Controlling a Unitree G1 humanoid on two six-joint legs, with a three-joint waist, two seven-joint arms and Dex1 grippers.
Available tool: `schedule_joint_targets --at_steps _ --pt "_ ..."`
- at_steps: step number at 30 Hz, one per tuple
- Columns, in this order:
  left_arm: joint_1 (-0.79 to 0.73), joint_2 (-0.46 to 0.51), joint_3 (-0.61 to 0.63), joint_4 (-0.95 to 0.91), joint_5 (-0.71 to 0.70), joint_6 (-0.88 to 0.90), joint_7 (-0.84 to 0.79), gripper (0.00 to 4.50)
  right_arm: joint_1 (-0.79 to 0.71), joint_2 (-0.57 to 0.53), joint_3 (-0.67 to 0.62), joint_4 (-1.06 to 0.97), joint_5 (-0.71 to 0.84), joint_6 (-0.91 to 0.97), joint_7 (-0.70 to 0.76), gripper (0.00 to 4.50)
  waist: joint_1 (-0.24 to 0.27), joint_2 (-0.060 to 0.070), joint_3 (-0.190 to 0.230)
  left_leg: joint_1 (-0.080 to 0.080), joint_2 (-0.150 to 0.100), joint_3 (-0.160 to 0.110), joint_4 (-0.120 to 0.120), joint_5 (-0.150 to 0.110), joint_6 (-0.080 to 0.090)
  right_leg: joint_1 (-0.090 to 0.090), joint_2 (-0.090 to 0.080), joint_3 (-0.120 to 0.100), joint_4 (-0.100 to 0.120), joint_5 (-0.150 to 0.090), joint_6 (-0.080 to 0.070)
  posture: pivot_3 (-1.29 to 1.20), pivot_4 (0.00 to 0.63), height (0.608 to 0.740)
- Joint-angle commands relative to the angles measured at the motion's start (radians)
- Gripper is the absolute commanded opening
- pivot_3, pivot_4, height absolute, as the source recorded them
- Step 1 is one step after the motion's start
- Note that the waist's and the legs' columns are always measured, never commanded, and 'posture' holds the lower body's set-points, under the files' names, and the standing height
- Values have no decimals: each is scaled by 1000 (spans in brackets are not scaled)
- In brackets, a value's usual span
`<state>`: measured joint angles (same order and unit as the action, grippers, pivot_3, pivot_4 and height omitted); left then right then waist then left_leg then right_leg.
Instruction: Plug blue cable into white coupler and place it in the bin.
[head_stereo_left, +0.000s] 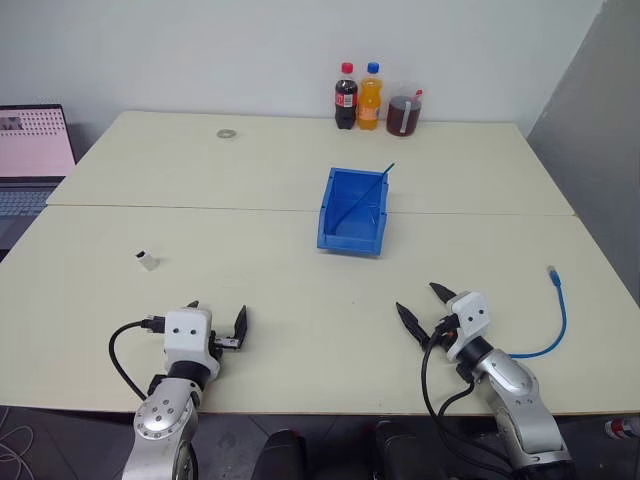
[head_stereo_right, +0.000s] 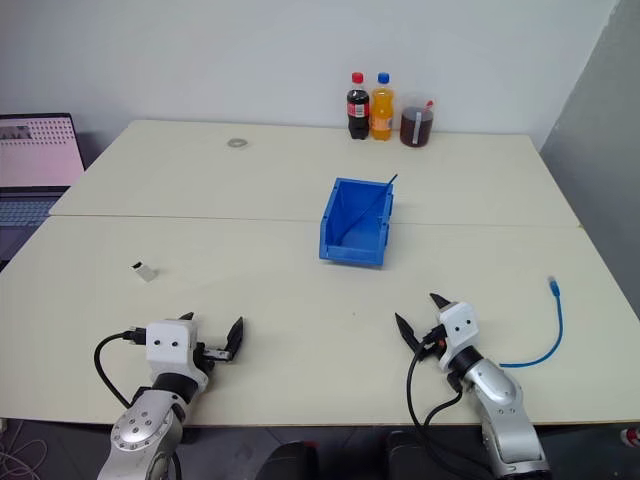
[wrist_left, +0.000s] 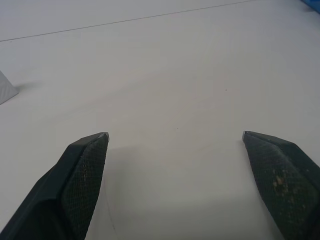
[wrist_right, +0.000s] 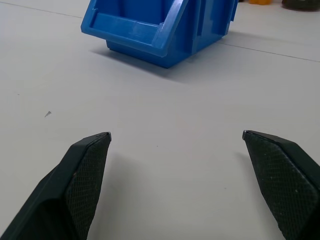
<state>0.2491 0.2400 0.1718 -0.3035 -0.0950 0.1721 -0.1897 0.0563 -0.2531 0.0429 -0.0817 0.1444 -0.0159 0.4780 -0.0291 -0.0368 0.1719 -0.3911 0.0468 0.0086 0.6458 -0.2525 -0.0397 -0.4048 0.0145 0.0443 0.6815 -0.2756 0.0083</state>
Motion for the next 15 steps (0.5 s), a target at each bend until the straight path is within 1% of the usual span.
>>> schedule_joint_targets --at_steps 1,4,15 --pt "-7 13 -2 -22 -6 -25 -23 4500 -11 2 -9 -13 7 -28 -4 4487 0 0 0 0 0 0 0 0 0 0 0 0 0 0 0 0 150 740" --pt "-3 24 -17 -27 28 -27 -20 4500 -9 3 -8 -13 5 -29 -5 4487 0 0 0 0 0 0 0 0 0 0 0 0 0 0 0 0 150 740" --pt "-7 20 -15 -13 42 -35 -11 4500 -12 11 0 -1 -9 -38 -13 4487 0 0 0 0 0 0 0 0 0 0 0 0 0 0 0 0 150 740"
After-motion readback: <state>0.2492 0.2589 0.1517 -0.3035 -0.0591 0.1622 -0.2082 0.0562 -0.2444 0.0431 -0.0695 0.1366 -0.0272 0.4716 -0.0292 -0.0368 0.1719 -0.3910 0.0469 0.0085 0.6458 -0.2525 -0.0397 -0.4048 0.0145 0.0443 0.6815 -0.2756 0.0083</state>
